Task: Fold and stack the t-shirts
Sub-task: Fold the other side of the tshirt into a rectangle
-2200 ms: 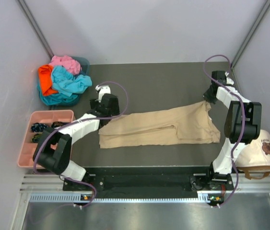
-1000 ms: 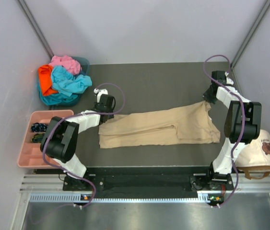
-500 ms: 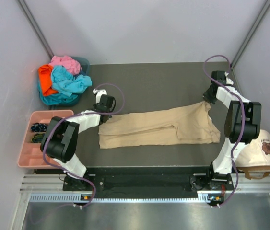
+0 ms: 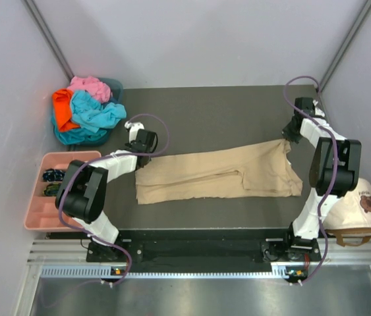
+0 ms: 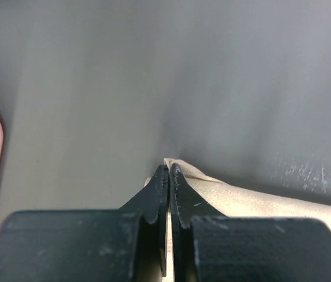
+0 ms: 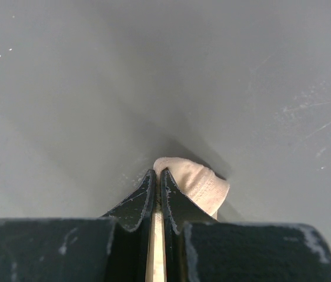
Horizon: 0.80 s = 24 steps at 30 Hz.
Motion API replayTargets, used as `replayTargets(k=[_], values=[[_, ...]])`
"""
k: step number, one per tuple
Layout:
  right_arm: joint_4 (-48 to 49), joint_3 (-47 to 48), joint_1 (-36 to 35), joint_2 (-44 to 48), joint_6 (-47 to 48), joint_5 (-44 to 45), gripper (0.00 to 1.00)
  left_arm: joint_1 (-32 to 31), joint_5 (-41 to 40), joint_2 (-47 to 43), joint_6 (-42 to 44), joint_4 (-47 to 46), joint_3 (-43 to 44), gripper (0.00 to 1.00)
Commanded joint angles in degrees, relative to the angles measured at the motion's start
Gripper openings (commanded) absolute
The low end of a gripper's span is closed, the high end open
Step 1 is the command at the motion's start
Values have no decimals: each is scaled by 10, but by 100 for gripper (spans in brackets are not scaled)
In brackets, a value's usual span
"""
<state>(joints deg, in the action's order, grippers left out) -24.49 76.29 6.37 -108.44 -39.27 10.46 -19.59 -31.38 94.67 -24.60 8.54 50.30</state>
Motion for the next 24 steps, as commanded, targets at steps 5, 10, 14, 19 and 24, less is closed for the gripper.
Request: replayTargets(k=[5,10,14,19,24], values=[[8,48,18,-5,-5,13,0,18,-49,-14,10,9,45,0],[5,60,22,-9,-6,15,0,22,-54,-5,20,4,64,0],[3,70,28,-15,-6,14,0,25,-55,11,27,-4,74,0],[-1,83,32,-24,-5,12,0,31,-61,33,34,-7,91,0],[-1,86,36,-27,-5,11,0,35,-62,46,35,-12,98,0]])
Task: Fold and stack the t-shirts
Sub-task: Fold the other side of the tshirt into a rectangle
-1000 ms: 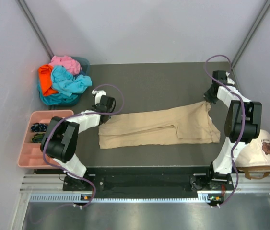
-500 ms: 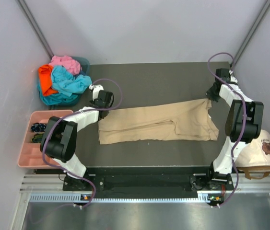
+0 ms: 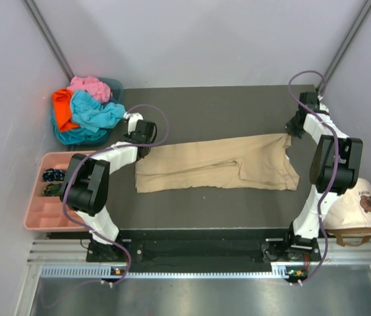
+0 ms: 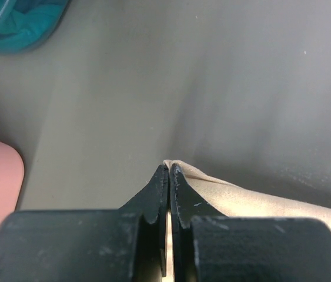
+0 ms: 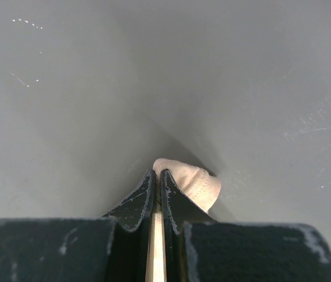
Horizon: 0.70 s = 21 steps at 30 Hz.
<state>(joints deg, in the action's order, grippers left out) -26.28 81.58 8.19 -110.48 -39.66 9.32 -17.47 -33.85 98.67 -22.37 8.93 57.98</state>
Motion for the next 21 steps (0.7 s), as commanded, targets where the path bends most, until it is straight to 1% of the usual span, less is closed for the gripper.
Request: replayTargets(k=[1,4,6,8,10,11,15,16,17,18,20,21], values=[[17,33,17,-7,-2,22,0,15,-42,10,14,-16,21,0],[18,36,18,-9,-2,21,0,17,-51,15,12,-17,26,3],[17,38,18,-11,-1,21,0,17,-59,16,9,-15,29,8],[16,40,18,-11,1,23,0,17,-68,15,6,-13,31,9],[16,39,18,-11,0,26,0,18,-76,13,1,-12,32,13],[16,39,18,-11,0,29,0,18,-85,13,0,-11,33,21],[17,37,18,-8,1,34,0,18,-102,14,-2,-9,35,25],[16,37,18,-8,0,34,0,18,-104,14,-2,-9,35,34],[16,38,18,-8,3,34,0,18,-105,15,-1,-10,35,38],[17,38,18,-7,2,34,0,18,-110,17,-3,-10,35,39],[16,38,18,-7,4,33,0,18,-115,18,-8,-5,38,47],[16,39,18,-6,5,32,0,18,-115,16,-14,-5,36,48]])
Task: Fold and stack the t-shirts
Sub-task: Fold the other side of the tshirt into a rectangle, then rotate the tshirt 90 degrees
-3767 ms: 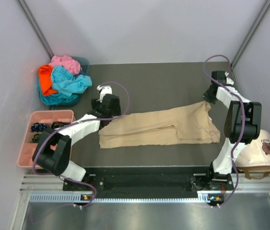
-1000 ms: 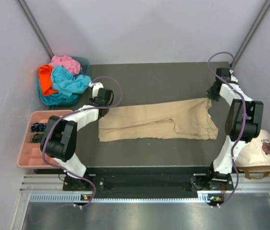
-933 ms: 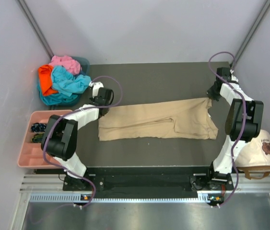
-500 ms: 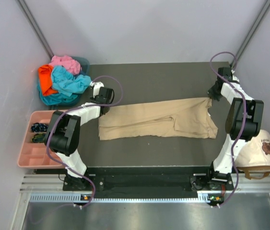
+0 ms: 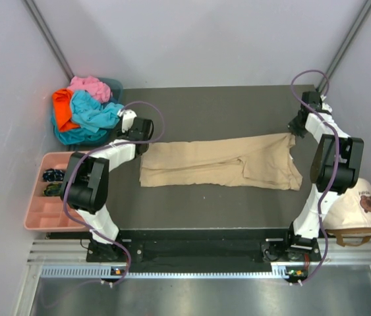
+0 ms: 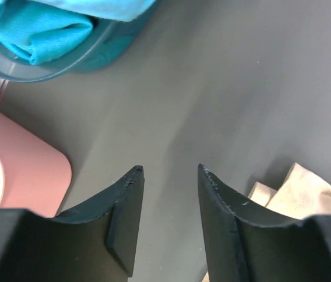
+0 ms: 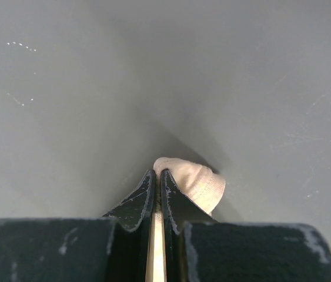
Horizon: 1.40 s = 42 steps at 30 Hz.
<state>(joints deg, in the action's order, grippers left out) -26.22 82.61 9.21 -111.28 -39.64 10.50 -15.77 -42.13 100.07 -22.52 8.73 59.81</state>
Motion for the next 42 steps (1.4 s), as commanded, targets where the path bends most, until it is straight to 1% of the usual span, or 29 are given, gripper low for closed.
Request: replayTargets(k=[1,2,3,4,6,9,10,11,12,14,16,17,21,24,28,30,33,36,38,40,42], values=[[15,30,8,1,4,20,3,1,-32,-4,-13,-6,15,48],[16,30,8,1,6,15,8,1,-30,-8,-16,-9,10,48],[19,29,8,2,8,14,21,1,-28,-17,-17,-10,7,48],[20,28,8,3,10,11,29,0,-23,-24,-17,-12,3,48],[23,21,8,11,10,14,56,0,-16,-49,-21,-21,-12,49],[29,6,8,26,13,36,70,-1,25,-86,-23,-31,-34,49],[35,1,8,42,14,54,72,-1,39,-95,-24,-28,-37,49],[40,-4,8,51,18,63,74,-2,71,-106,-33,-26,-42,49],[44,-13,8,62,21,68,76,-7,82,-125,-35,-26,-44,49],[53,-21,6,89,30,73,77,-17,104,-143,-33,-28,-53,50],[53,-30,1,104,36,72,78,-40,105,-166,-31,-29,-58,50],[47,-32,-9,120,43,73,79,-56,105,-179,-25,-28,-63,50],[29,-54,-52,154,59,70,80,-87,122,-196,-23,-24,-74,51],[27,-87,-86,186,62,58,81,-102,136,-187,-22,-40,-82,51],[12,-122,-119,222,64,30,81,-110,160,-148,-19,-65,-69,51],[-2,-144,-137,248,69,26,82,-116,164,-120,-10,-79,-50,51],[-11,-176,-142,276,66,27,81,-118,176,-81,-2,-83,-13,51],[-16,-207,-142,310,54,47,81,-121,202,-45,6,-117,20,50],[-17,-215,-142,326,43,85,81,-128,216,-19,12,-119,49,50],[-16,-208,-140,326,40,113,81,-134,221,-8,14,-110,67,49],[-10,-182,-141,306,41,118,81,-144,217,-5,19,-109,73,49]])
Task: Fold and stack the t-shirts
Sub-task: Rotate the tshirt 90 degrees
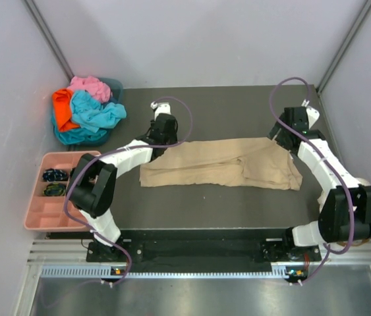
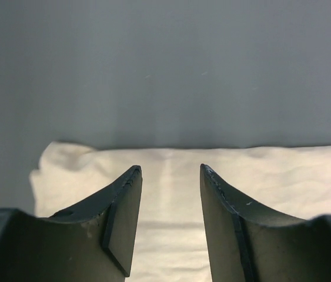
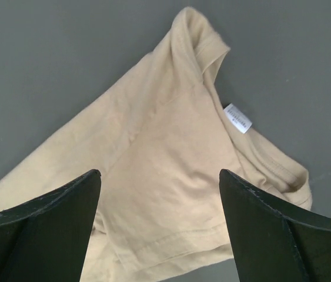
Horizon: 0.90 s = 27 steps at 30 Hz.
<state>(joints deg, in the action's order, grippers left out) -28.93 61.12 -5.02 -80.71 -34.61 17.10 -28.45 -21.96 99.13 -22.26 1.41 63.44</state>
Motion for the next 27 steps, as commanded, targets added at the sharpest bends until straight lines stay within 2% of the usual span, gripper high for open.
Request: replayTargets(k=[1,5,12,27], values=[[18,44,1,-11,-12,61,81,-19,16,3,17,-37,32,50],[9,128,11,-115,-20,79,80,-21,9,-18,16,-35,6,49],[31,189,48,-214,-35,47,75,-21,2,-55,15,-29,-34,49],[39,204,78,-278,-34,28,62,-20,-24,-70,14,-25,-59,48]])
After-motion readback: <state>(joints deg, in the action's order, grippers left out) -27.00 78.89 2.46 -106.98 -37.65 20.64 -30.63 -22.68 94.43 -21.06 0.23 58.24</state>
